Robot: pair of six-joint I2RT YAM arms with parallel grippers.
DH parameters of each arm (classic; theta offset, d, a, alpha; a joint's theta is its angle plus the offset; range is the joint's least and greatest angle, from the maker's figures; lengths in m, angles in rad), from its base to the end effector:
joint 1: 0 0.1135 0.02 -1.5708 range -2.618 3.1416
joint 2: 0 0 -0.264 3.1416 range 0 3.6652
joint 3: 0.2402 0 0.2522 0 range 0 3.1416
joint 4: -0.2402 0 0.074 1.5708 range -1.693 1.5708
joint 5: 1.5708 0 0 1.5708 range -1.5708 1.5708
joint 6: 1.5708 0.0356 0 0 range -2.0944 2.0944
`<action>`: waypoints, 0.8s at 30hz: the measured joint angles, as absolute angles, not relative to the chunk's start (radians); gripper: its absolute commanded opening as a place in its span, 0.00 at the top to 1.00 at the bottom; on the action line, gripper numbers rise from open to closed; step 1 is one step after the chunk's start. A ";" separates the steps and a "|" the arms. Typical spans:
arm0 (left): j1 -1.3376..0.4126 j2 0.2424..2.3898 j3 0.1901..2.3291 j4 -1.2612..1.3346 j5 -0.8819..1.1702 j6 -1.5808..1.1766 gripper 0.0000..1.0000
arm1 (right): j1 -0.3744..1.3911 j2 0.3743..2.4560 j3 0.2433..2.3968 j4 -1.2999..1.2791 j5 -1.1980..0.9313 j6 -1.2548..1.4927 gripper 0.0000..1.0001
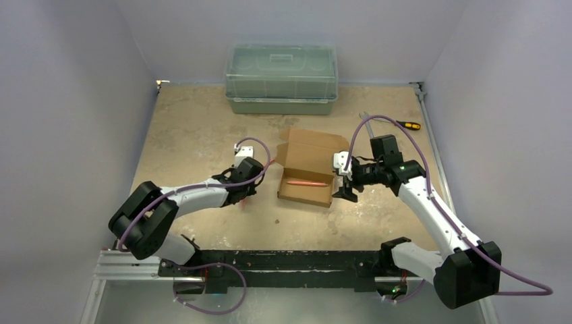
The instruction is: Fold the paper box
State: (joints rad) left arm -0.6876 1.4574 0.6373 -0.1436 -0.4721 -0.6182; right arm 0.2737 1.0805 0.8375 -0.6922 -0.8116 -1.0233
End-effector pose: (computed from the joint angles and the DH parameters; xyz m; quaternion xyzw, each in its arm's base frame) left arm 0.2123 -0.1534 0.1508 -0.0377 0.9297 0.0007 0.3664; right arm 0.1917 0.0806 0.2664 -0.6255 0.6211 0.2439 0.4044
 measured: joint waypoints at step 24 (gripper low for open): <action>-0.680 1.369 0.654 -0.200 -0.475 -0.668 1.00 | 0.267 1.081 0.838 -0.696 -0.826 -1.032 0.20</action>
State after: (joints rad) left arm -0.6800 1.3685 0.6537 -0.1997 -0.4751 -0.6682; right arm 0.2672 1.0809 0.8375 -0.6964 -0.8257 -1.0325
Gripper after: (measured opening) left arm 0.078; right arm 0.794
